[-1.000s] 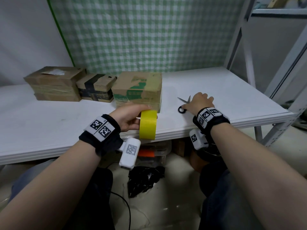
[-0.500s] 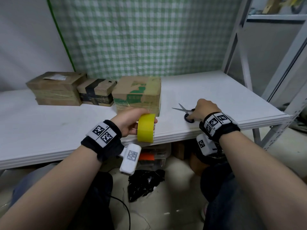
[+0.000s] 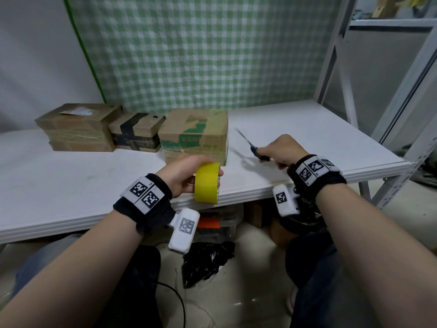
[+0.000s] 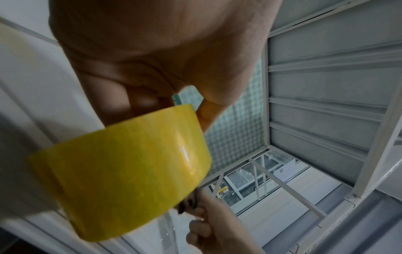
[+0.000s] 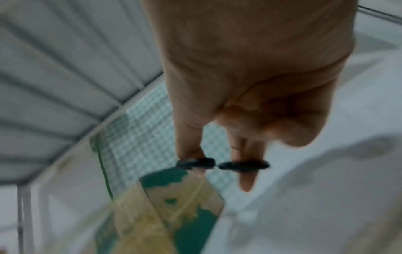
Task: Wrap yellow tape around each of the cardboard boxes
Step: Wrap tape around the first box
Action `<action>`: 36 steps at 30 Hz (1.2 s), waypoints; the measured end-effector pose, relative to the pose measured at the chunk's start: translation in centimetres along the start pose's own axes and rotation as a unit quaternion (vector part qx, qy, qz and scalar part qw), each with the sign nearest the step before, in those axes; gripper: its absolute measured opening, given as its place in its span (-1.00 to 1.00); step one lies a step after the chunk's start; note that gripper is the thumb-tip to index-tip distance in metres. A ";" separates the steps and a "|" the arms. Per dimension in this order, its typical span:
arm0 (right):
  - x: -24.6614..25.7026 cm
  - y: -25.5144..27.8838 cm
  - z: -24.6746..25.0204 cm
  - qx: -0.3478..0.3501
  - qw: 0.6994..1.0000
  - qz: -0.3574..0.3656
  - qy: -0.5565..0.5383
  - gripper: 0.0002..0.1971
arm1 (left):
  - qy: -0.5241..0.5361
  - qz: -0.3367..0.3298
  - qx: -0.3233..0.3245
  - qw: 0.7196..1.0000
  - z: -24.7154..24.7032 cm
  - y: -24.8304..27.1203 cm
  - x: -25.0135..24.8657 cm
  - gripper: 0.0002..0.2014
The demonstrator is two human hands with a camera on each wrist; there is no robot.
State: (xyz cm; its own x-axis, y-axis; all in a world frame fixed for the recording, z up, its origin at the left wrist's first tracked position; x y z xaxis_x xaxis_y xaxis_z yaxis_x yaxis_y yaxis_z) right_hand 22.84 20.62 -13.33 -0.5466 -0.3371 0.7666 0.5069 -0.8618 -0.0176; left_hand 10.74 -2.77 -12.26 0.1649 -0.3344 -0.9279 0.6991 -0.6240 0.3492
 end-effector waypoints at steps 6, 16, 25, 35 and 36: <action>3.0 1.6 -0.3 0.202 0.969 0.088 -0.107 -0.64 | -0.004 -0.007 -0.014 1.000 -0.1 0.2 0.0 -0.73; 0.5 0.8 -1.1 0.321 0.937 0.046 0.130 -0.16 | 0.002 -0.034 -0.024 0.999 0.3 -0.1 0.3 -0.73; 0.6 0.5 -1.1 0.368 0.920 0.020 0.131 -0.05 | -0.003 -0.037 -0.013 0.999 0.9 -0.2 0.8 -0.76; 1.4 1.9 -1.2 0.388 0.920 0.049 0.026 -0.11 | -0.025 -0.044 -0.024 0.998 1.2 0.0 0.9 -0.83; 1.8 2.0 -1.6 0.388 0.920 0.055 0.026 -0.09 | -0.027 -0.045 -0.025 0.998 1.1 0.1 0.9 -0.83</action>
State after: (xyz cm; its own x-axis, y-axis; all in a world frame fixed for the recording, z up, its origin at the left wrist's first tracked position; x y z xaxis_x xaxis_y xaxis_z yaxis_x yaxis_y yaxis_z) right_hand 21.84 17.68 -13.04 -0.4844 -0.4409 0.7556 0.8731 -0.2987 0.3854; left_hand 10.14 -3.90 -12.90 0.0632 -0.3175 -0.9461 0.7438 -0.6171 0.2568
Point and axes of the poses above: each hand's wrist, its own y-axis away from the middle knuckle, its own z-axis out of the back of the hand, x = y × z, the point moved 3 cm from there along -y, towards the middle knuckle, and after that the axes turned 10 degrees about -x, right-handed, at the moved point
